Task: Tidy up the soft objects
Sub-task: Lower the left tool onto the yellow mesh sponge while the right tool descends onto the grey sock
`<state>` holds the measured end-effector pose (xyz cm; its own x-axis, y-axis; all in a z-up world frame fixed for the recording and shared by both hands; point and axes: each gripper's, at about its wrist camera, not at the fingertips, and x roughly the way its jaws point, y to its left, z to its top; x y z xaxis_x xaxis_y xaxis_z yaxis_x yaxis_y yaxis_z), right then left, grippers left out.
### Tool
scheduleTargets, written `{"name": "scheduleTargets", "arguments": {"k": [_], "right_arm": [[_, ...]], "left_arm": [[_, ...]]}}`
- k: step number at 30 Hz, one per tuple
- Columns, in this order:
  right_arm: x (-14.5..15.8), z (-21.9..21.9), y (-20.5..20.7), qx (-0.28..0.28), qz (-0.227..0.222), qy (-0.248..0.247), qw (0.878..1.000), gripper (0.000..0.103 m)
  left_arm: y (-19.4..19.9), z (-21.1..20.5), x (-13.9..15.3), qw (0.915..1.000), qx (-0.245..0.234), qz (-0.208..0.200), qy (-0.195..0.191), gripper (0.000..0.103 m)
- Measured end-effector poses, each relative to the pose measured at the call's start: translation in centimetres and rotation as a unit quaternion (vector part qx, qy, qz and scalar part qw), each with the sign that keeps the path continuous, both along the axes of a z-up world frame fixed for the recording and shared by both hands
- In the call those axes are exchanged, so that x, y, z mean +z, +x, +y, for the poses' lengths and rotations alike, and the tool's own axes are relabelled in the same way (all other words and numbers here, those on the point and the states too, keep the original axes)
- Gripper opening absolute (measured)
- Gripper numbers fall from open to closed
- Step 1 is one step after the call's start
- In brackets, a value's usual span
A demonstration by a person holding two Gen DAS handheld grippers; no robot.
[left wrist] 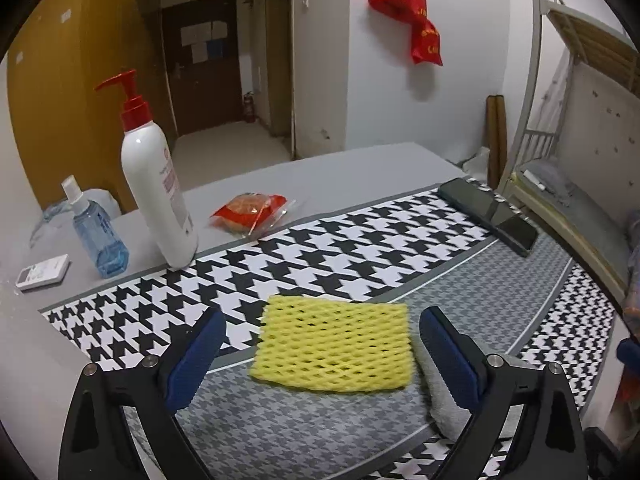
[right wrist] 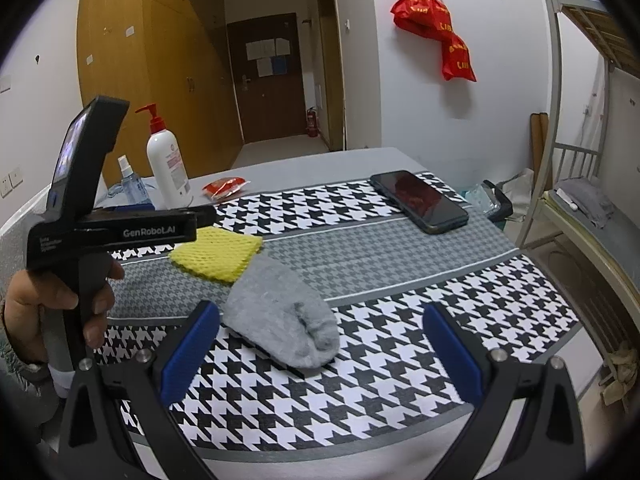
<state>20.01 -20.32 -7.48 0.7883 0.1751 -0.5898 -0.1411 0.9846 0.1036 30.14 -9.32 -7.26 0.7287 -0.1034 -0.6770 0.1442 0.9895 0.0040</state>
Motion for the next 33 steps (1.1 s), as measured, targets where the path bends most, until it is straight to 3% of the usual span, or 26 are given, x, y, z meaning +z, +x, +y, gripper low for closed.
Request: {"name": "scheduleTargets", "arguments": {"k": [8, 10, 12, 23, 26, 28, 29, 31, 33], "right_arm": [[-0.3, -0.1, 1.0, 0.019, 0.017, 0.012, 1.000, 0.102], [-0.4, 0.0, 0.9, 0.025, 0.020, 0.011, 0.999, 0.102], [-0.4, 0.0, 0.9, 0.030, 0.020, 0.008, 0.999, 0.102], [-1.1, 1.2, 1.4, 0.047, 0.036, -0.006, 0.998, 0.102], [-1.4, 1.8, 1.8, 0.051, 0.042, -0.018, 0.998, 0.102], [-1.6, 2.1, 2.1, 0.053, 0.045, -0.022, 0.997, 0.102], [-1.6, 2.1, 2.2, 0.053, 0.046, -0.023, 0.997, 0.102], [-1.7, 2.4, 2.4, 0.059, 0.048, -0.023, 0.997, 0.102], [-1.8, 2.7, 2.7, 0.058, 0.052, -0.028, 0.997, 0.102]], "left_arm": [[1.7, -1.0, -2.6, 0.9982, -0.005, 0.057, 0.019, 0.088], [2.1, -1.2, -3.6, 0.9970, -0.001, 0.071, 0.032, 0.078], [2.3, -0.9, -4.4, 0.9962, 0.007, 0.081, 0.032, 0.075], [2.5, -0.4, -4.9, 0.9964, -0.022, 0.080, 0.018, 0.074], [2.2, -0.7, -4.7, 0.9960, -0.038, 0.079, 0.017, 0.058], [2.0, -0.7, -4.5, 0.9961, -0.043, 0.075, 0.019, 0.029], [1.9, -0.8, -4.5, 0.9960, -0.047, 0.073, 0.019, 0.028], [1.5, -0.8, -4.5, 0.9964, -0.055, 0.061, 0.023, 0.016], [1.1, -0.5, -4.5, 0.9967, -0.060, 0.053, 0.016, 0.015]]}}
